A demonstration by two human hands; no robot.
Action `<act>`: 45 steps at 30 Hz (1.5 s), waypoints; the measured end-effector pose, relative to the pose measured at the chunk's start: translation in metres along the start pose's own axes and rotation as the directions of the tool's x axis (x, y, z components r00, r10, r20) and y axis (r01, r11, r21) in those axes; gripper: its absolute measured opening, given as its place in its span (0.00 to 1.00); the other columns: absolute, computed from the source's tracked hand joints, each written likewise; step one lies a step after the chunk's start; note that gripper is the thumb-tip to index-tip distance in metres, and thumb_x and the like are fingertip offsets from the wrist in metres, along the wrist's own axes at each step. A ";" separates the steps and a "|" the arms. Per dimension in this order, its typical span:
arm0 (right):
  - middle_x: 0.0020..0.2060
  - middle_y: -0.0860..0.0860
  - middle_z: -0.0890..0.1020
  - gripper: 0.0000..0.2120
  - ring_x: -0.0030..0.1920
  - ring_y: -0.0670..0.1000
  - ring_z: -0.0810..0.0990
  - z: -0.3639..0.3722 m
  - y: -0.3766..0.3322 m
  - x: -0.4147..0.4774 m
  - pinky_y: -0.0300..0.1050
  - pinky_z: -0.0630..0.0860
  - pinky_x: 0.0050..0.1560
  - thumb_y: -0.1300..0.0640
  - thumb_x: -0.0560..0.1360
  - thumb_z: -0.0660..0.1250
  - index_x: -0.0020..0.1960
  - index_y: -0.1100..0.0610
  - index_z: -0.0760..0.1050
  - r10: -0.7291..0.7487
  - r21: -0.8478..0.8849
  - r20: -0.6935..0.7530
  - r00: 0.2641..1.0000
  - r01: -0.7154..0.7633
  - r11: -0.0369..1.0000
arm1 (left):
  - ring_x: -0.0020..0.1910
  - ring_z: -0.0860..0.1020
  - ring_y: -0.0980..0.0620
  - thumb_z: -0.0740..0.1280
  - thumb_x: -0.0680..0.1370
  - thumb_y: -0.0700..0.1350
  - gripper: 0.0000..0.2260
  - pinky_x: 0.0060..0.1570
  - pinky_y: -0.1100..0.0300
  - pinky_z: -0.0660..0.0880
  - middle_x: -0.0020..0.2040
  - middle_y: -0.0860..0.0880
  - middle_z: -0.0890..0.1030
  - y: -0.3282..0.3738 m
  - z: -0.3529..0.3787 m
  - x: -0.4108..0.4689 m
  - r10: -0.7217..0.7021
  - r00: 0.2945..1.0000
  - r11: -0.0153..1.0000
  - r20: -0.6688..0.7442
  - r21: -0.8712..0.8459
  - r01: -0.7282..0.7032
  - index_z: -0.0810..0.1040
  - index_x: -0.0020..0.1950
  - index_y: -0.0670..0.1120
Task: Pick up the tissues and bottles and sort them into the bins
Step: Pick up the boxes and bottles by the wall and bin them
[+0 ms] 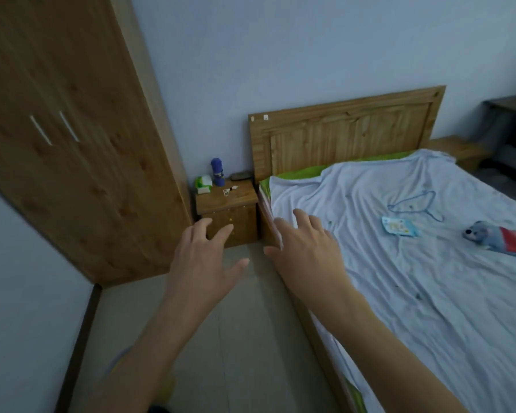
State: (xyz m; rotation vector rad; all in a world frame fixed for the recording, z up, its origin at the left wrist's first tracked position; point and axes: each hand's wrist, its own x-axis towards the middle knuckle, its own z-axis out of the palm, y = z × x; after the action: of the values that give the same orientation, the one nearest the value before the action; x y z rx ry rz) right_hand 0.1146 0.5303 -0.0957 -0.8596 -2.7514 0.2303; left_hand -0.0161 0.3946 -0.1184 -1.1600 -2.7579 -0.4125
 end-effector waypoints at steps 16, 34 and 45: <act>0.79 0.53 0.64 0.28 0.78 0.56 0.63 -0.095 0.080 -0.266 0.52 0.67 0.72 0.43 0.82 0.67 0.80 0.48 0.66 0.728 0.318 -0.098 0.678 -0.672 0.669 | 0.76 0.66 0.42 0.76 0.73 0.64 0.35 0.72 0.44 0.68 0.76 0.45 0.68 0.175 -0.051 -0.095 0.486 0.874 0.809 -0.005 -0.376 -0.452 0.72 0.78 0.56; 0.79 0.53 0.65 0.28 0.78 0.54 0.62 -0.055 -0.050 -0.402 0.52 0.66 0.74 0.45 0.82 0.67 0.80 0.49 0.66 0.930 0.408 -0.133 0.344 -0.836 0.368 | 0.70 0.74 0.43 0.83 0.68 0.58 0.34 0.71 0.45 0.72 0.71 0.44 0.74 0.080 -0.019 -0.196 0.630 0.763 0.674 0.142 -0.588 -0.447 0.80 0.72 0.54; 0.78 0.53 0.66 0.28 0.78 0.55 0.63 -0.089 -0.033 -0.525 0.53 0.68 0.75 0.45 0.82 0.67 0.80 0.49 0.67 0.954 0.438 -0.243 0.176 -0.858 0.270 | 0.72 0.71 0.44 0.80 0.70 0.60 0.34 0.72 0.43 0.70 0.71 0.43 0.73 0.161 -0.047 -0.286 0.782 0.620 0.515 0.066 -0.630 -0.582 0.78 0.74 0.55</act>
State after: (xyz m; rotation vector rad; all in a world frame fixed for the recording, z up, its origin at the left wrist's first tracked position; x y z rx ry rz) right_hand 0.5393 0.2081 -0.1020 -2.1020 -1.3360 0.4215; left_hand 0.2989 0.2929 -0.1021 -2.5737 -2.0920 -1.0113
